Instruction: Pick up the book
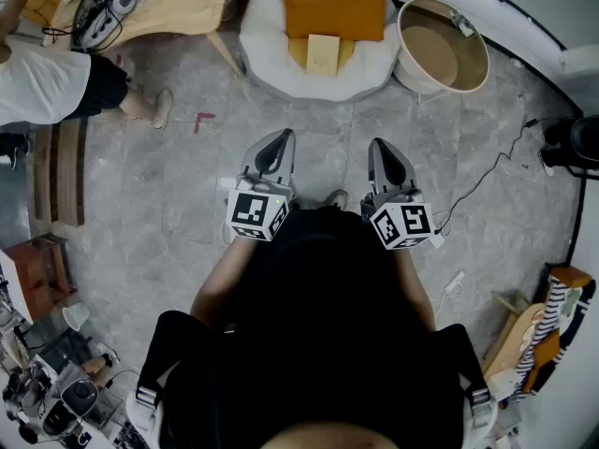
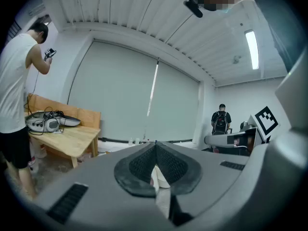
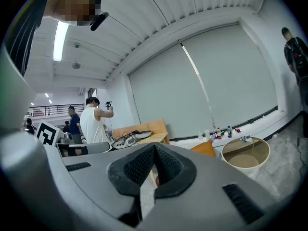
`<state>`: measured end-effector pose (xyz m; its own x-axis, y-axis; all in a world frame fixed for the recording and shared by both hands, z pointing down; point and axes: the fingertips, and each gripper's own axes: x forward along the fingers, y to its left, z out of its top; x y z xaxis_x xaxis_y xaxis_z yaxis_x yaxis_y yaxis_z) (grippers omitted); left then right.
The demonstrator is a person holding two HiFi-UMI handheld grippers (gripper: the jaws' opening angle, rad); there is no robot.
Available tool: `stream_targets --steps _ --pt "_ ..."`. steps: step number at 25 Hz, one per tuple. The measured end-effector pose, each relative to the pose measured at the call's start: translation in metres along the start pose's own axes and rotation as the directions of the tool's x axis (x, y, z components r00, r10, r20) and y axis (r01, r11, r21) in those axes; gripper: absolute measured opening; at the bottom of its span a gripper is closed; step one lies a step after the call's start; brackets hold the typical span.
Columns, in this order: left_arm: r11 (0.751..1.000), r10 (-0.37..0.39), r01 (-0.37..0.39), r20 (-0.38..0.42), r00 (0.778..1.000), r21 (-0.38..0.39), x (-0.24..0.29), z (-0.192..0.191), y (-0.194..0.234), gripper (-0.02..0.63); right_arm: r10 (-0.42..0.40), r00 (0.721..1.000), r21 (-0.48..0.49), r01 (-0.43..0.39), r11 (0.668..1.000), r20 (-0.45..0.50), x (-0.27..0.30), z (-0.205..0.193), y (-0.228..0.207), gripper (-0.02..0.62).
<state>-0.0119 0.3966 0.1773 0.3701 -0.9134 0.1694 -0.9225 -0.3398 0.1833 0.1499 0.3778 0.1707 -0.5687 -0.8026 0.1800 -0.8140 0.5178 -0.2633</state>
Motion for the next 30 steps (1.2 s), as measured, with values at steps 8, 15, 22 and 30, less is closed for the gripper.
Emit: stream_targets --steps 8,15,22,30 --pt "1.0 -0.009 0.009 -0.001 1.0 -0.013 -0.005 -0.001 0.008 0.002 0.002 1.0 -0.006 -0.002 1.0 -0.006 0.004 -0.004 0.012 -0.003" --pt "1.0 -0.012 0.012 -0.001 1.0 -0.02 -0.014 -0.004 0.016 0.002 -0.002 1.0 0.0 0.002 1.0 -0.01 0.006 -0.01 0.022 -0.003" --pt "1.0 -0.022 0.022 -0.003 1.0 -0.016 -0.02 -0.005 0.032 0.002 -0.011 1.0 0.024 0.011 1.0 -0.016 0.018 -0.014 0.034 -0.002" --pt "0.999 -0.039 0.039 -0.009 0.999 -0.03 -0.026 -0.01 0.069 0.002 -0.013 1.0 0.006 0.014 1.0 -0.027 0.045 -0.02 0.064 -0.002"
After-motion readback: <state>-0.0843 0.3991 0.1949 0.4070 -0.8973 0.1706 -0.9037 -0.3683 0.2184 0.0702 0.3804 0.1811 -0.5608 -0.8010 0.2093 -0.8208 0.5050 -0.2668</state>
